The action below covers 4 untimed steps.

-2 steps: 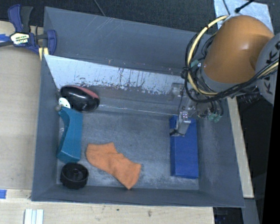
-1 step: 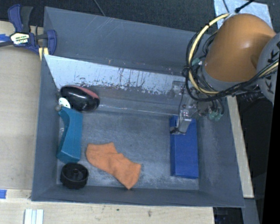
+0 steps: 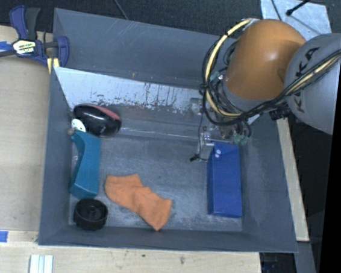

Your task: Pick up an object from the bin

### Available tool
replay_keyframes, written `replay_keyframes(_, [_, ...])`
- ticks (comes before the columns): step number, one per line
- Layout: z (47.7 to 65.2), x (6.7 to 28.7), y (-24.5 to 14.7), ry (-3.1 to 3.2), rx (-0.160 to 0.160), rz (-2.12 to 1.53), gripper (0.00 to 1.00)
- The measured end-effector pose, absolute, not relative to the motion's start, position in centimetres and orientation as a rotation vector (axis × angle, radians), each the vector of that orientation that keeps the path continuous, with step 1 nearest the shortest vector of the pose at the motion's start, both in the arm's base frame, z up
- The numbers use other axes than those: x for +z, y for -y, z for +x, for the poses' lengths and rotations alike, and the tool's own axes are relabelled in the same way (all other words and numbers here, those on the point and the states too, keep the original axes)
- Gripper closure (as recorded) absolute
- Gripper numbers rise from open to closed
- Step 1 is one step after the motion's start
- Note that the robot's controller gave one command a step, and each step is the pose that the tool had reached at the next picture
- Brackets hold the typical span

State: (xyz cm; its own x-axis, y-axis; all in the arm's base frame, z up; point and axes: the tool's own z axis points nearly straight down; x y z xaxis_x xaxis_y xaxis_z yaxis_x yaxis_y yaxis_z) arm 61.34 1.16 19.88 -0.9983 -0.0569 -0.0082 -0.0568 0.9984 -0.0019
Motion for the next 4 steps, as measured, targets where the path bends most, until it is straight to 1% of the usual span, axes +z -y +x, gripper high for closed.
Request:
replay_keyframes(1, [59.8, 17.3, -3.2, -3.138, 0.001, 0.103, 0.0])
replay_keyframes(2, [59.6, 16.4, -5.4, -3.141, -0.001, 0.005, 0.0])
replay_keyframes(3, [59.3, 14.6, -7.7, -3.133, 0.0, -0.197, 0.0])
replay_keyframes(4, [55.5, 9.1, -8.6, -3.134, 0.002, -0.077, 0.0])
